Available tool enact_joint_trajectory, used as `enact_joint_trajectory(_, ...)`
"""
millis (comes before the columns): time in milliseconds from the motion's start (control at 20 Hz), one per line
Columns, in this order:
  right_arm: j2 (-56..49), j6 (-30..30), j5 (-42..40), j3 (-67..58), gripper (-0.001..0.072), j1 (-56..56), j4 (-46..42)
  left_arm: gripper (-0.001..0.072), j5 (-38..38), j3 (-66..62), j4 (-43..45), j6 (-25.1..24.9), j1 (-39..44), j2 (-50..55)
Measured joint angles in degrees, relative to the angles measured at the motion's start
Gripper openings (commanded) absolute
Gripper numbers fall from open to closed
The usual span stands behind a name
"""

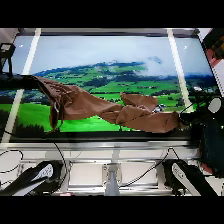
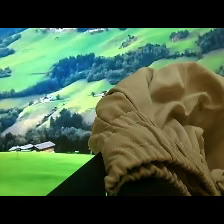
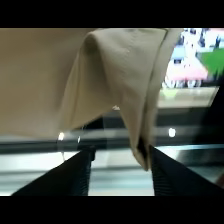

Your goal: Fold the clothes and pants, and hang the long-sleeved shirts on hangers.

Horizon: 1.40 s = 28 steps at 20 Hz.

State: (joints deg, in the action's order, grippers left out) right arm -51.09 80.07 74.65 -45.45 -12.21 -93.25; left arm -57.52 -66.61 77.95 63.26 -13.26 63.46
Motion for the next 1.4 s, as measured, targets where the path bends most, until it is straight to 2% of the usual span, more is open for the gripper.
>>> enact_joint_trajectory(100,0.0,0.5,-5.6,0.1,0.0456,0.0,1.6,0.003,-0.1,0.0,0.0,0.0,0.0,0.6)
enact_joint_trajectory(150,0.0,0.8,-8.5,0.1,0.0485,0.0,3.8,0.003,-0.1,0.0,0.0,0.0,0.0,0.8)
enact_joint_trajectory(350,-2.1,0.2,-19.4,0.0,0.0484,2.6,16.2,0.003,-0.1,0.0,0.0,0.0,0.0,1.1)
enact_joint_trajectory(600,-14.7,-3.3,-26.1,-6.0,0.0485,15.2,24.9,0.003,-0.2,0.0,0.0,0.0,0.0,1.7)
enact_joint_trajectory(800,-29.3,-4.3,-28.0,-17.1,0.0484,25.4,25.4,0.003,-0.2,0.0,0.0,0.0,0.0,1.9)
enact_joint_trajectory(1000,-41.0,-4.9,-24.4,-28.0,0.0484,30.3,24.4,0.003,-0.2,0.0,0.0,-0.1,0.0,1.9)
enact_joint_trajectory(1250,-46.5,-7.1,-20.5,-34.8,0.0486,33.1,24.0,0.003,-0.2,0.0,0.0,-0.2,0.0,1.9)
enact_joint_trajectory(1300,-47.1,-7.3,-20.1,-35.4,0.0518,33.5,23.5,0.003,-0.2,0.0,0.0,-0.2,0.0,1.9)
enact_joint_trajectory(1400,-48.2,-7.7,-19.8,-36.0,0.0529,33.9,21.9,0.003,-0.2,0.0,0.0,-0.2,0.0,1.9)
